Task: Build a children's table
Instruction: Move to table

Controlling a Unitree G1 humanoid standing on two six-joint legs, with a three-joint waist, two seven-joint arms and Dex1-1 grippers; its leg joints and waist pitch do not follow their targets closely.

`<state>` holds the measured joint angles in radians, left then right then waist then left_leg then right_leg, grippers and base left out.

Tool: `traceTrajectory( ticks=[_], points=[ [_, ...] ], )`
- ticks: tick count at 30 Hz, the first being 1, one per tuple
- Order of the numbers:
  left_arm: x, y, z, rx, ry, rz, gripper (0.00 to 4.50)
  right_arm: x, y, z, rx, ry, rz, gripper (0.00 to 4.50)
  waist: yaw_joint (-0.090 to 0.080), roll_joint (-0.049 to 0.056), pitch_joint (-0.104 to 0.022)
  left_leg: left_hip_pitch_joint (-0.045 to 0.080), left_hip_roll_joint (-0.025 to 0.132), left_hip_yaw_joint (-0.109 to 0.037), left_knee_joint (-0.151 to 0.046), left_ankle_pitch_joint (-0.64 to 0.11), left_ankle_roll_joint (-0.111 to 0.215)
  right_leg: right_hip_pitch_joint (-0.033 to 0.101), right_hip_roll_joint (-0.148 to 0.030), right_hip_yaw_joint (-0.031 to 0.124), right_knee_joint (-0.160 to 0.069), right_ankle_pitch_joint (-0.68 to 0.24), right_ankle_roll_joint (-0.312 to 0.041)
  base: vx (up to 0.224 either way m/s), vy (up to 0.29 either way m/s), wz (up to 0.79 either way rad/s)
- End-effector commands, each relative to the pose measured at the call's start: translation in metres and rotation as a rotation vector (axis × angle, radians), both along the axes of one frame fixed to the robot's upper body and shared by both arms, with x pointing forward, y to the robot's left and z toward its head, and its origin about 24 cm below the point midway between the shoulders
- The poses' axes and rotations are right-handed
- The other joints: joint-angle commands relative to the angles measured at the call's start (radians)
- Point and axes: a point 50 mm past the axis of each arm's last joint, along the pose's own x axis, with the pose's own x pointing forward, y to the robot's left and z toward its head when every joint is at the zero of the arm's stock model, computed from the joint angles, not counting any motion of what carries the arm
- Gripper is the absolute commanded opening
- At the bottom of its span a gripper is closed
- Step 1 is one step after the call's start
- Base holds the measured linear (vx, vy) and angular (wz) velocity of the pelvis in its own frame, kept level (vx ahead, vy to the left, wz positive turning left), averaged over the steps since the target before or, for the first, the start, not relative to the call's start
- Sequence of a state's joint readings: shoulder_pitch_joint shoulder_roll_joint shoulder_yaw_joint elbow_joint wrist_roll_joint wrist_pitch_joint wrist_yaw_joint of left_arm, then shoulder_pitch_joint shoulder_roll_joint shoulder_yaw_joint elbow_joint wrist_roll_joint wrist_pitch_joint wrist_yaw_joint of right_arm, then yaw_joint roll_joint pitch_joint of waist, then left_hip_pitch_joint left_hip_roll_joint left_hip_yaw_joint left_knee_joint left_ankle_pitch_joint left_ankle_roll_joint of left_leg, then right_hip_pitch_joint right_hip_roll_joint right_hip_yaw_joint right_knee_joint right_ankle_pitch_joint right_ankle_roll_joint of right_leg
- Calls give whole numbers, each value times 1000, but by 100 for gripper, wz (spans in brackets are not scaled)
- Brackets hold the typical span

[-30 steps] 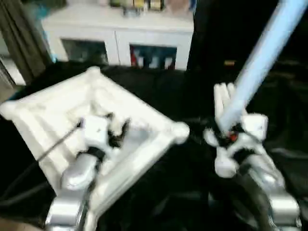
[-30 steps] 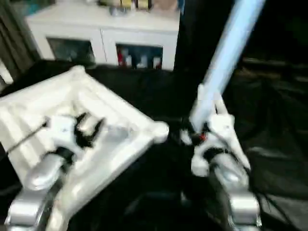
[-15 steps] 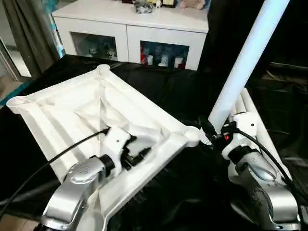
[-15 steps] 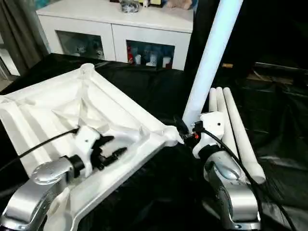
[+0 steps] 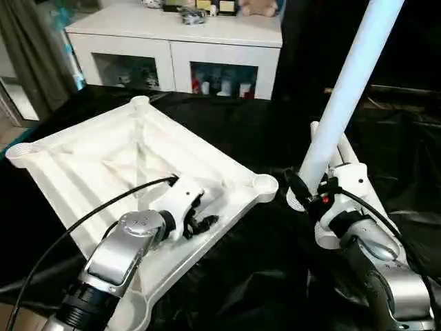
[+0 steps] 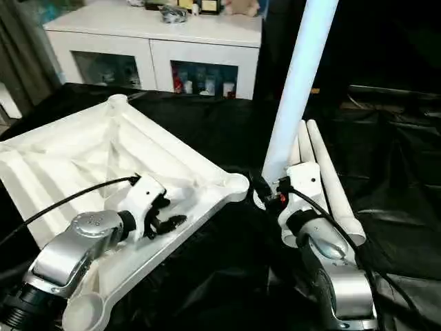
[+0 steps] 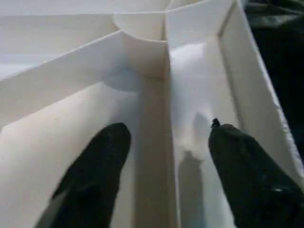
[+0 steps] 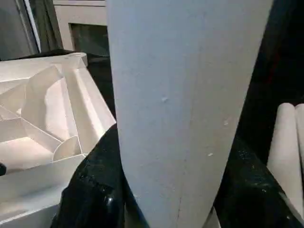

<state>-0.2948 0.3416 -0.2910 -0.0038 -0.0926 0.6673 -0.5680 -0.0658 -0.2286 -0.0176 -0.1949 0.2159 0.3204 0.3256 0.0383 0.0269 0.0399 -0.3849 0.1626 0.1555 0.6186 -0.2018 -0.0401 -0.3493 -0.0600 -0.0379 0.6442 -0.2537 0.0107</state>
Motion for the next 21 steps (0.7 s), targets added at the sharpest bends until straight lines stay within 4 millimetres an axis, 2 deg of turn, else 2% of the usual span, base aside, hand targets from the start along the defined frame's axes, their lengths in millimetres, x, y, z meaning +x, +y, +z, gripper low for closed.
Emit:
traceTrajectory(
  ticks=[1,5,7,12,17,21],
  points=[
    [-1,-6,1,4,-2,-50,289,-2,3,3,-17,-19,8,192,3,-1,-45,15,60,-26,-94,-183,-3,14,-79,46,-92,-89,-193,0,0,0],
    [0,-6,0,21,-7,-63,244,-1,4,2,-16,-18,10,192,7,3,-47,18,63,-25,-96,-180,3,15,-78,44,-86,-25,-207,0,0,0],
    [1,-4,-2,46,-13,-71,232,-1,5,2,-18,-16,15,192,8,1,-46,17,62,-25,-97,-185,3,16,-78,45,-87,-14,-207,0,0,0],
    [5,0,-5,82,-7,-87,184,-1,6,1,-22,-15,18,192,9,0,-43,20,62,-21,-100,-214,-4,14,-81,48,-96,-76,-196,0,0,0],
    [11,5,-5,111,-20,-100,138,-1,5,2,-24,-16,17,192,12,-3,-42,21,60,-17,-102,-204,0,13,-84,50,-104,-122,-182,0,0,0],
    [16,9,-4,122,-28,-105,99,-1,5,2,-26,-18,15,192,12,-4,-42,18,61,-19,-104,-180,5,14,-82,48,-101,-99,-184,0,0,0]
  ],
)
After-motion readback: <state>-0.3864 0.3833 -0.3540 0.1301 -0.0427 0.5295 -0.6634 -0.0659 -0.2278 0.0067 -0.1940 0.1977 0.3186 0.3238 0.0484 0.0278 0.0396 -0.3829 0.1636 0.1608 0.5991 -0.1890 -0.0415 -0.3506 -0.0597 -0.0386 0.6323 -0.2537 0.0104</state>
